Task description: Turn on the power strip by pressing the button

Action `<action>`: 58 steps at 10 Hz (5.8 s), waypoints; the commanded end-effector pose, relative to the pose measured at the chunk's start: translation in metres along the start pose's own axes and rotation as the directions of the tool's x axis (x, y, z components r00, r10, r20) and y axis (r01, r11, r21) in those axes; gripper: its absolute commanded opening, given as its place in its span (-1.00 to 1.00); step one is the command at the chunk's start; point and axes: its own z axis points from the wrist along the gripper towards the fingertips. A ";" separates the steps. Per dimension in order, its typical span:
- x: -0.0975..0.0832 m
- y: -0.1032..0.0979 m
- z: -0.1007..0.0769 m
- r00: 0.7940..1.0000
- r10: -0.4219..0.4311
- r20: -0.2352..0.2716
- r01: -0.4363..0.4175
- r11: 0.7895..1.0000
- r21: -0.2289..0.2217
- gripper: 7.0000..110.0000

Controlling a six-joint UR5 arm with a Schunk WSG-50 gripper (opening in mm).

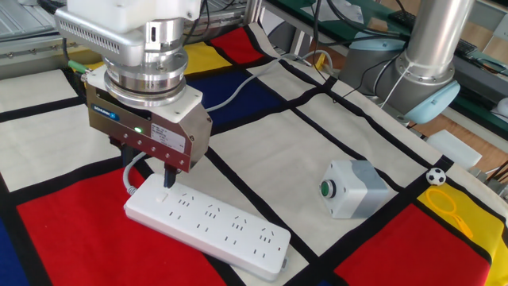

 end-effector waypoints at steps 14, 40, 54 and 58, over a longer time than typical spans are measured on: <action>-0.019 -0.006 0.007 1.000 -0.005 0.011 0.005 1.000 -0.013 0.15; -0.021 -0.004 0.014 1.000 0.000 0.010 0.000 1.000 -0.010 0.15; -0.022 -0.004 0.017 1.000 0.000 0.009 0.000 1.000 -0.011 0.15; -0.022 -0.004 0.017 1.000 -0.001 0.009 0.001 1.000 -0.011 0.15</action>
